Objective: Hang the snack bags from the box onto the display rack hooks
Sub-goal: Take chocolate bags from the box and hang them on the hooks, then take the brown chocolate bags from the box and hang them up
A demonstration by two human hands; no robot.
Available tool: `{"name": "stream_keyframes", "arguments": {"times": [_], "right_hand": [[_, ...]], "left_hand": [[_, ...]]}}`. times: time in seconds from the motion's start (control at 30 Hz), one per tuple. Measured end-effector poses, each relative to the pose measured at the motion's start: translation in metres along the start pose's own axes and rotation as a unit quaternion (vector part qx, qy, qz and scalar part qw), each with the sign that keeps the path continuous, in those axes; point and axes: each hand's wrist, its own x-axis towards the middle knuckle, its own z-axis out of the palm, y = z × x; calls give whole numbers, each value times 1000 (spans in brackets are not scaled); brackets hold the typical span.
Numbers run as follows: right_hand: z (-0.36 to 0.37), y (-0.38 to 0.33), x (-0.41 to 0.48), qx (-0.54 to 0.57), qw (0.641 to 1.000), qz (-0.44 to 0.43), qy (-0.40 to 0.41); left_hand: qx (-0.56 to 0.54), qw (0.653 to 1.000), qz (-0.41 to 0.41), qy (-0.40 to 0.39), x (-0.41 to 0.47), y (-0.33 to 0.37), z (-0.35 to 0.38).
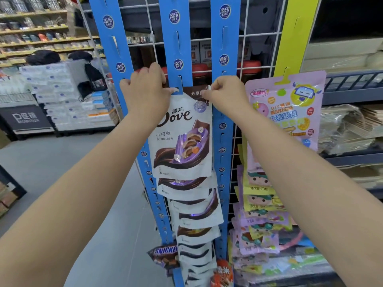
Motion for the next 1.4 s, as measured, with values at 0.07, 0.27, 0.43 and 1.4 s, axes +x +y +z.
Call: {"name": "stream_keyframes", "arguments": {"times": [0.07, 0.27, 0.43, 1.4], "right_hand": [[-1, 5, -7, 2, 1000, 17, 5], [-9, 29, -35, 30, 996, 61, 53], [-30, 65, -75, 13, 992, 106, 61], [-365, 563, -406, 34, 738, 674, 32]], "left_hand": [[1, 999, 20, 30, -6, -4, 1], [-143, 986, 44, -77, -46, 24, 10], [-151, 959, 140, -196, -78, 75, 40], [21, 696, 235, -678, -470, 468, 404]]}}
